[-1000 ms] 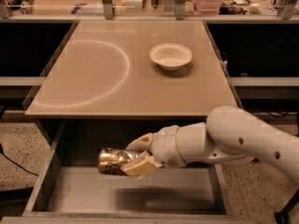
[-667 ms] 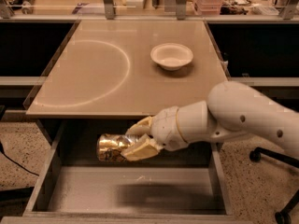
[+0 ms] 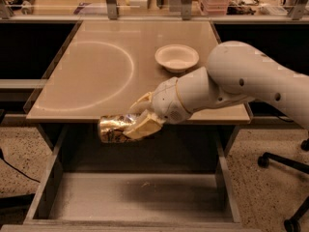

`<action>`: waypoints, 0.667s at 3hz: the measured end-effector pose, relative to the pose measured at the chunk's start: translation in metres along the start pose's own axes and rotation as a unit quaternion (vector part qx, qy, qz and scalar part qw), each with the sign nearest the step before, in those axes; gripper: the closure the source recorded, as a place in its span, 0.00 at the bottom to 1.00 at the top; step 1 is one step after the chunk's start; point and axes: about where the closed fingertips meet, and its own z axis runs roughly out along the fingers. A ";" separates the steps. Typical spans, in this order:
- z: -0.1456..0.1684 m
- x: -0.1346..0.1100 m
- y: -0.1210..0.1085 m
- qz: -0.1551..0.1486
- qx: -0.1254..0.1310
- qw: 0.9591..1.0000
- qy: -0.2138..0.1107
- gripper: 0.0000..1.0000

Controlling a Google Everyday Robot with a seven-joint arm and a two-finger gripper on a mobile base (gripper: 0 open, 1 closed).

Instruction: Pick orange can from top drawer and place on counter

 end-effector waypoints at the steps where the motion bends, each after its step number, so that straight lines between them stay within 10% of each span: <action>1: -0.011 -0.018 -0.038 -0.014 0.019 1.000 0.015 1.00; 2: -0.018 -0.023 -0.082 -0.013 0.036 0.999 0.012 1.00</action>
Offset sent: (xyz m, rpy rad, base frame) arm 0.1362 -0.0167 0.0535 -0.0024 -0.0833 -0.0898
